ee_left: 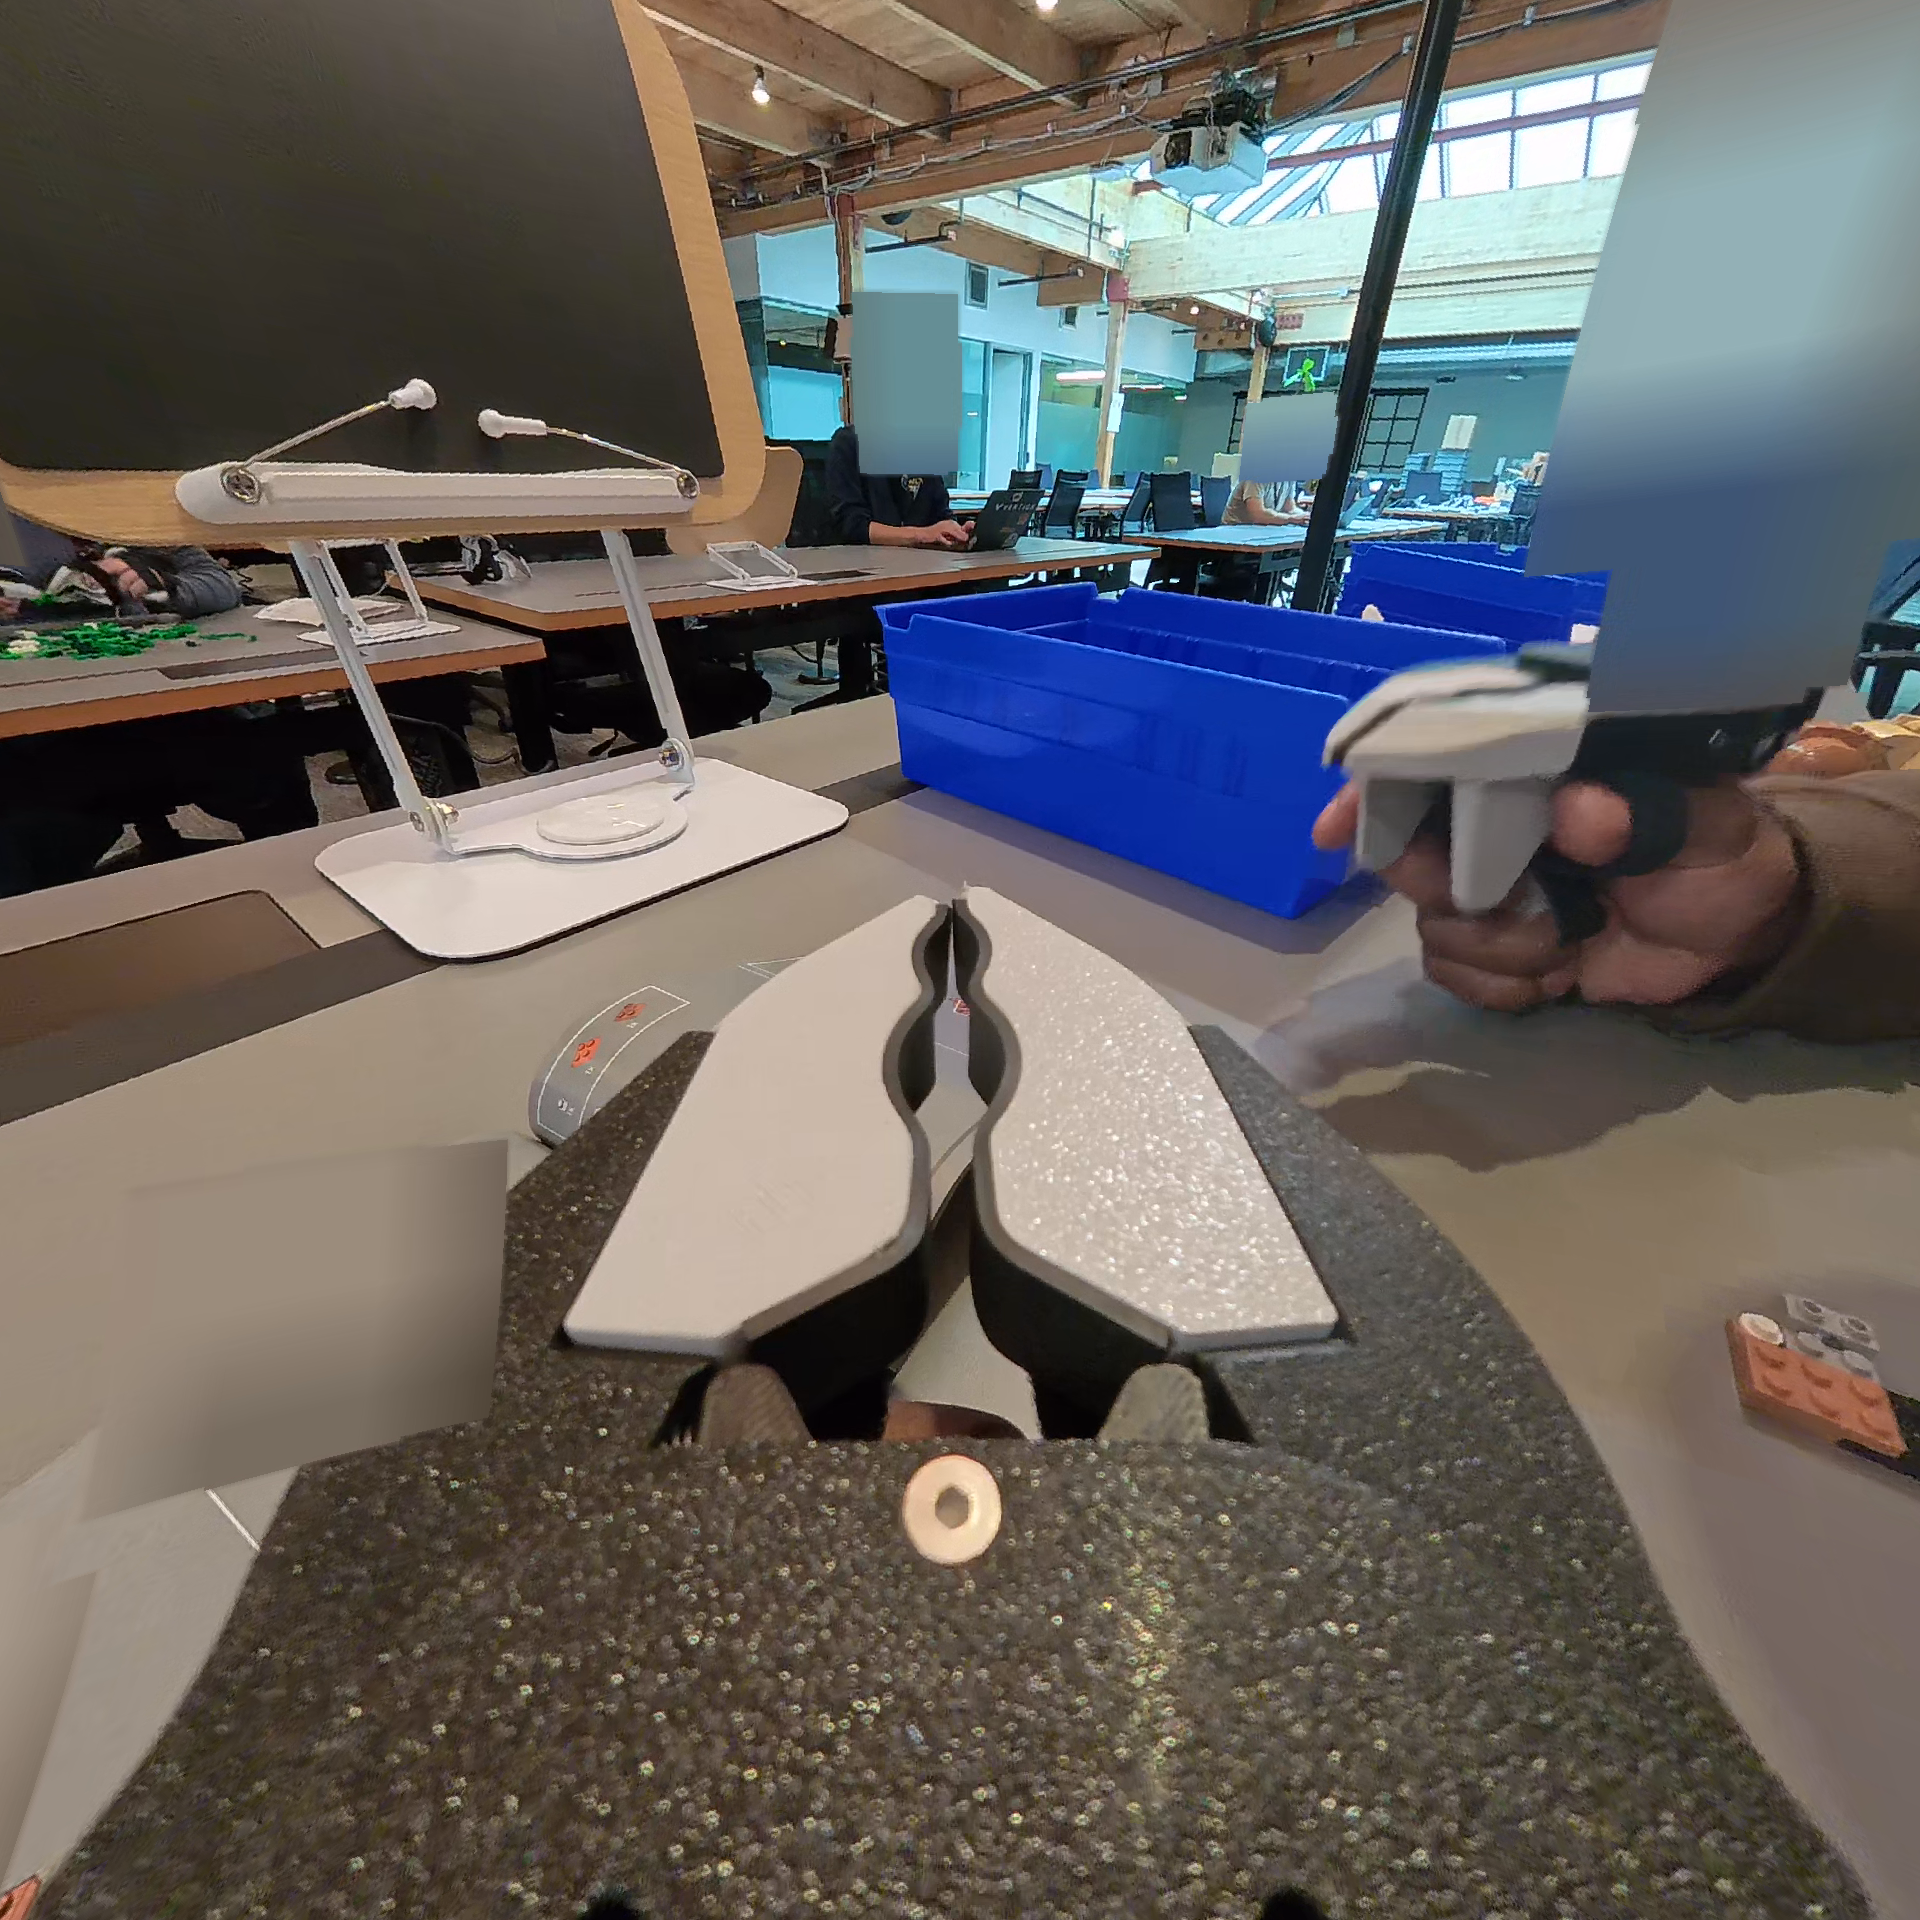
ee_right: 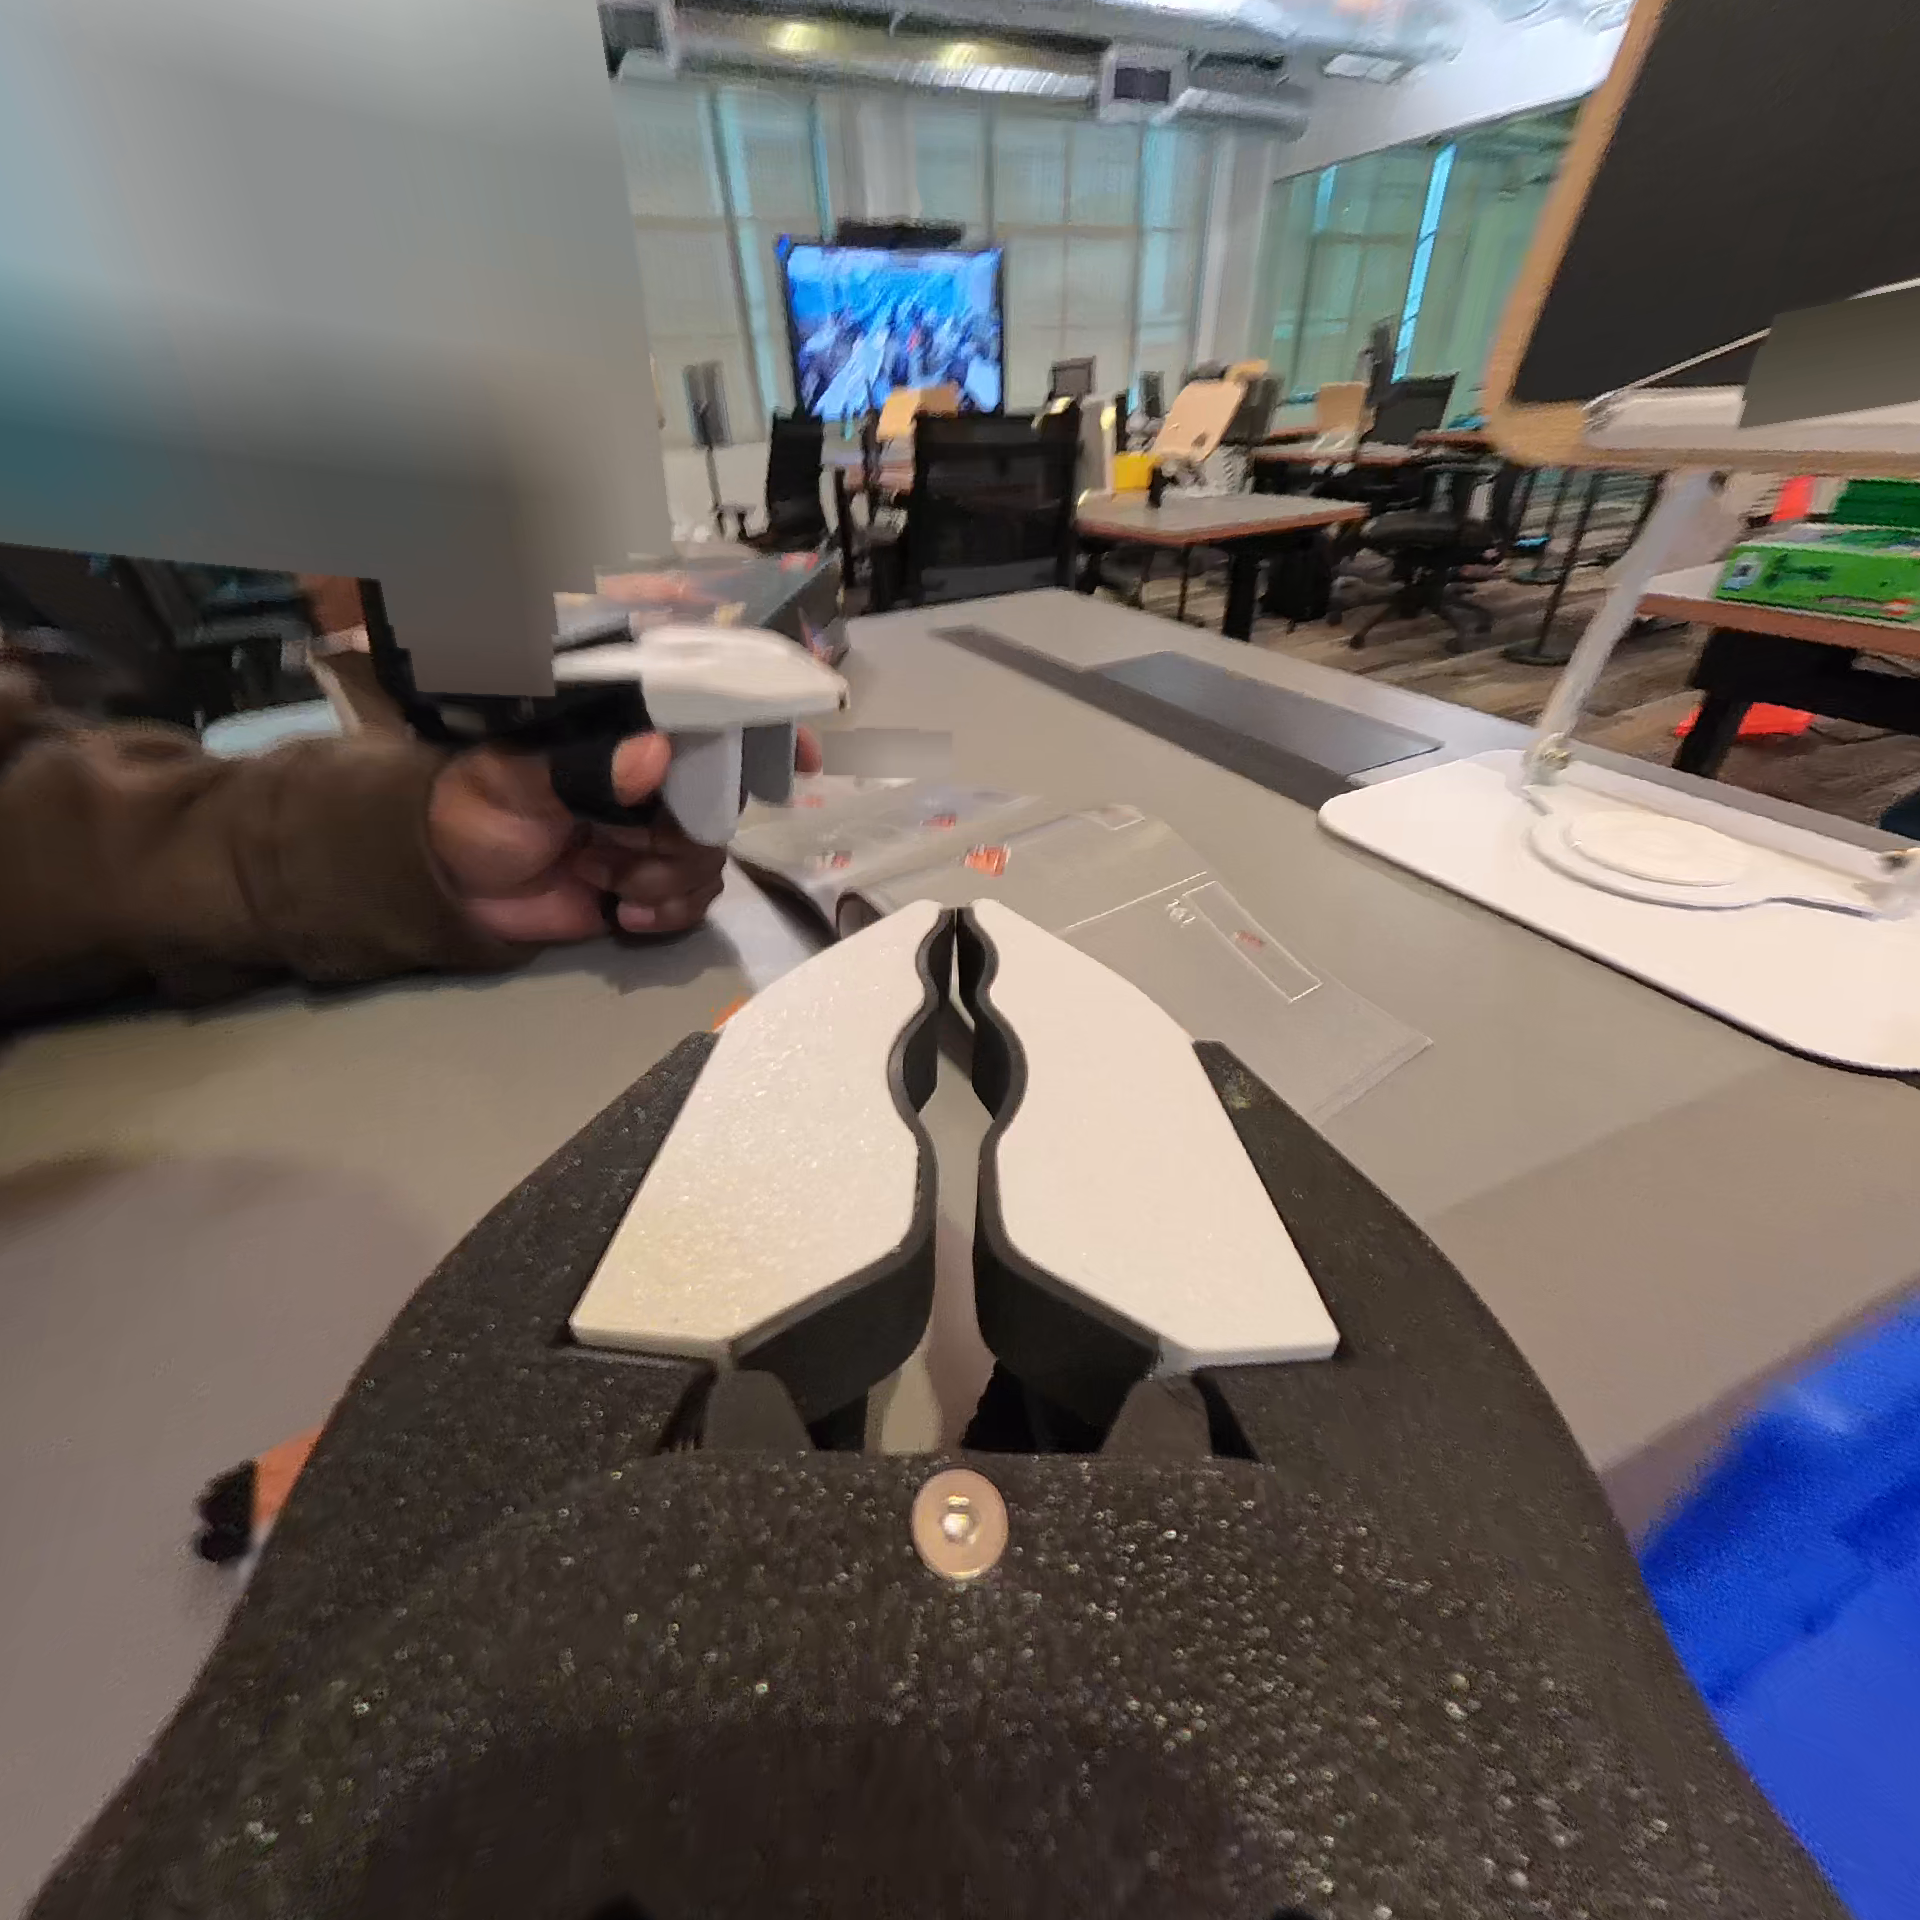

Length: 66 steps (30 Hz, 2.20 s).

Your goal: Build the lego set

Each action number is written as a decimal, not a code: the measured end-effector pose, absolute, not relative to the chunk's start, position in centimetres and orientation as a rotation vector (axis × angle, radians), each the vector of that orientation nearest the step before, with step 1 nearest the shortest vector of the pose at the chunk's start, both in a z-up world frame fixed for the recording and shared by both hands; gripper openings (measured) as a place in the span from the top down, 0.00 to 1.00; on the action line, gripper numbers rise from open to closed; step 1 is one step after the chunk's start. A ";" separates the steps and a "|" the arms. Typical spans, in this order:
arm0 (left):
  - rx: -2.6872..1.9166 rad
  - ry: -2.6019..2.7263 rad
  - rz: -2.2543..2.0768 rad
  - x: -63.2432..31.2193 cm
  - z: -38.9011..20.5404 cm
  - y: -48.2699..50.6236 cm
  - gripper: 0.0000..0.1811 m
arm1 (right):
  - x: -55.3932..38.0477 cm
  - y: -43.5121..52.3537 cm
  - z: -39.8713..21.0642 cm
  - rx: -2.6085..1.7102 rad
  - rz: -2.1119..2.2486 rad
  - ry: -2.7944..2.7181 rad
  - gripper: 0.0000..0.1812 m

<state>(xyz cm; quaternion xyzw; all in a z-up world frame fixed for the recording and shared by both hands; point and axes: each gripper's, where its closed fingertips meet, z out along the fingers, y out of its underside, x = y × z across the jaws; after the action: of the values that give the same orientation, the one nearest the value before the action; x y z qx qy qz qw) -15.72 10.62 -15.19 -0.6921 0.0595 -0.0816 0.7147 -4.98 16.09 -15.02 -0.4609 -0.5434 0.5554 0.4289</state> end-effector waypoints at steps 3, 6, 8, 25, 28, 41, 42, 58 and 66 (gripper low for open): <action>-1.532 0.126 -0.177 -15.8 -15.2 10.7 1.00 | -2.9 19.3 -8.7 -0.995 1.198 -1.355 1.00; -1.536 0.113 -0.175 -16.0 -15.2 10.9 1.00 | -0.8 27.4 -2.5 -1.091 0.918 -1.399 0.98; -1.530 0.122 -0.168 -15.9 -15.1 10.8 1.00 | -1.0 31.4 -3.2 -1.237 0.830 -1.624 0.97; -1.539 0.115 -0.103 -16.5 -15.3 11.1 1.00 | -6.6 42.7 -24.4 -1.176 0.432 -2.673 0.85; -1.538 0.108 -0.113 -16.5 -15.3 11.1 1.00 | -6.4 43.1 -25.5 -1.174 0.390 -2.707 0.84; -1.527 0.144 -0.098 -16.0 -15.2 10.8 1.00 | -6.5 42.9 -24.6 -1.304 0.318 -2.595 1.00; -1.529 0.147 -0.099 -15.9 -15.2 10.8 1.00 | -6.4 42.7 -23.8 -1.311 0.356 -2.572 1.00; -1.539 0.142 -0.109 -15.9 -15.3 10.9 1.00 | -5.3 44.0 -25.7 -1.377 0.258 -2.636 0.86; -1.535 0.139 -0.114 -15.9 -15.2 10.8 1.00 | -5.2 43.9 -25.8 -1.379 0.274 -2.651 0.91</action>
<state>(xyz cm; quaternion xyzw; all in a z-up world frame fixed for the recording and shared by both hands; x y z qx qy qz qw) -15.91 10.80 -15.22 -0.6933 0.0629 -0.0514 0.7161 -5.17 43.90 -25.83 -0.4584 -0.8813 0.0911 0.0704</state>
